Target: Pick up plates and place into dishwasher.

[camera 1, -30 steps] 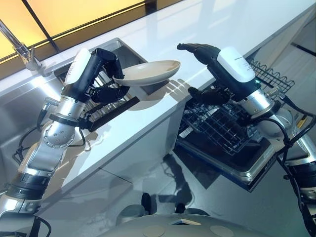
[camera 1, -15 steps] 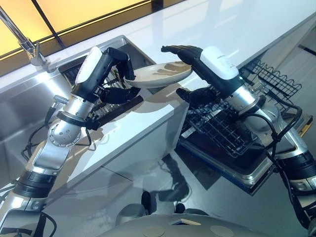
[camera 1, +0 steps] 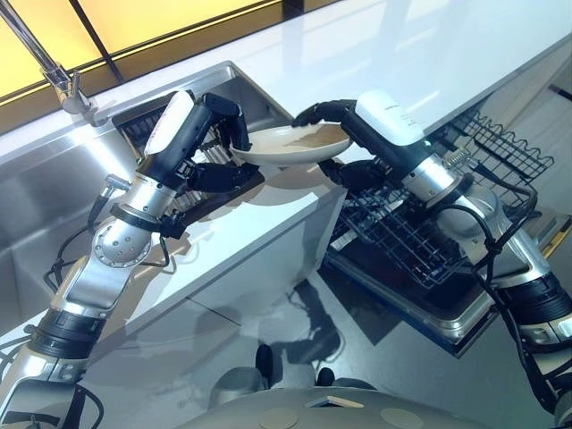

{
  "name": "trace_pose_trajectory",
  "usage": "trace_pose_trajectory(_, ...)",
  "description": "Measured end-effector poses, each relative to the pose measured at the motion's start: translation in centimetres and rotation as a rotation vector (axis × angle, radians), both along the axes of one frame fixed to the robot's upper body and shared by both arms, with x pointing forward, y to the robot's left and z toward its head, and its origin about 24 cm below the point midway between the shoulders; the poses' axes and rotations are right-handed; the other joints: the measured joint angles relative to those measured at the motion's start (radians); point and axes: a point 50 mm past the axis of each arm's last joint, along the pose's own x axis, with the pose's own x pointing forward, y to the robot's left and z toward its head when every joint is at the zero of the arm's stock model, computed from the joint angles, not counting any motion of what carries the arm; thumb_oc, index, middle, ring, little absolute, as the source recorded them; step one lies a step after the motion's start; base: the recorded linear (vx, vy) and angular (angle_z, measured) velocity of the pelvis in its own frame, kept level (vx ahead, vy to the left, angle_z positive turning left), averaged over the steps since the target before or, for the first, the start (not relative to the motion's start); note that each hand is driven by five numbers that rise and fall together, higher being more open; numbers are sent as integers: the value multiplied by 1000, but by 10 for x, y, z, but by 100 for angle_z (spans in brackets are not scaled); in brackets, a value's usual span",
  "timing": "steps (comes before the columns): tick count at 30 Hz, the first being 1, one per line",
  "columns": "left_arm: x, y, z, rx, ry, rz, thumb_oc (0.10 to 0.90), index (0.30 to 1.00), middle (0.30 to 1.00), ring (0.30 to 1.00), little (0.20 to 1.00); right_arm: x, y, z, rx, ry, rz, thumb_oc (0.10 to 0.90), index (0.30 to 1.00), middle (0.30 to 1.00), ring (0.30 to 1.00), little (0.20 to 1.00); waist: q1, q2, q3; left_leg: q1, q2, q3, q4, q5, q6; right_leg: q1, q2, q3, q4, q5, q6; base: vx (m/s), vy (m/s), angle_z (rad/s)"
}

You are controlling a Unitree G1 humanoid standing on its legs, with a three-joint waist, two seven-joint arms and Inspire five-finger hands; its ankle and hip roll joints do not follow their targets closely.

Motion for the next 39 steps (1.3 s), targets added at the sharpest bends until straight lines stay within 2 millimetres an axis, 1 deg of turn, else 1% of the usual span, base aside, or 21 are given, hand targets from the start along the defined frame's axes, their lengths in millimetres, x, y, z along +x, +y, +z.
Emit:
trace_pose_trajectory(5,0,0,0,0,3,3,100,300,300,300,200,0,0,0,2,-4,5,100,300,300,300,200,0,-1,1,0,0,-1,0,0,0,0,0,0,0,0,0,0,0,0)
trace_pose_trajectory(6,0,0,0,0,3,4,149,342,342,342,249,0,0,0,2,-4,5,100,300,300,300,200,0,-2,1,0,0,-2,0,0,0,0,0,-1,0,0,0,0,0,0)
trace_pose_trajectory(8,0,0,0,-1,2,4,152,345,345,345,252,0,0,0,3,-4,4,100,300,300,300,200,0,-3,2,0,0,-3,0,0,0,0,0,-1,0,0,0,0,0,0)
trace_pose_trajectory(10,0,0,0,-2,2,4,171,361,361,361,271,0,0,0,3,-4,3,100,300,300,300,200,0,-3,2,0,0,-6,0,0,0,0,0,-1,0,0,0,0,0,0)
trace_pose_trajectory(11,0,0,0,-4,2,4,213,396,396,396,313,0,0,0,4,-4,2,100,300,300,300,200,0,-3,2,0,0,-6,0,0,0,0,0,-1,0,0,0,0,0,0)
trace_pose_trajectory(12,0,0,-1,-6,2,4,325,493,493,493,425,0,0,-1,5,-4,1,100,300,300,300,200,0,-3,2,0,0,-6,0,0,0,0,0,-1,0,0,0,0,0,0)
trace_pose_trajectory(13,0,0,-1,-8,2,4,800,900,900,900,900,0,-1,-1,5,-4,-1,100,300,300,300,200,0,-3,2,0,0,-6,0,0,0,0,0,-1,0,0,0,0,0,0)
trace_pose_trajectory(25,1,-1,-1,-52,-6,16,800,900,900,900,900,2,-3,-2,21,-13,-21,100,300,300,300,200,0,-4,2,0,0,-6,0,0,0,0,0,-1,0,0,0,0,0,0)
trace_pose_trajectory(30,1,0,-1,-86,-24,39,800,900,900,900,900,3,-5,-2,21,-45,-41,100,300,300,300,200,1,-4,2,0,-1,-10,0,1,0,2,0,-4,0,0,0,0,0,0)
trace_pose_trajectory(33,2,3,0,-105,-26,74,800,900,900,900,900,4,-8,1,50,-95,-66,100,300,300,300,200,0,-4,2,0,-1,-11,0,1,0,3,0,-5,0,0,0,0,0,0)
trace_pose_trajectory(36,4,7,-1,-121,-28,109,800,900,900,900,900,4,-23,11,132,-186,-134,100,300,300,300,200,1,-4,3,-1,-1,-13,0,2,0,3,0,-7,0,0,0,0,0,0)
trace_pose_trajectory(39,7,16,-3,-135,-14,170,800,900,900,900,900,5,-46,26,240,-311,-242,100,300,300,300,200,0,-4,3,-1,-2,-13,0,2,1,3,-1,-7,0,0,0,0,0,0)
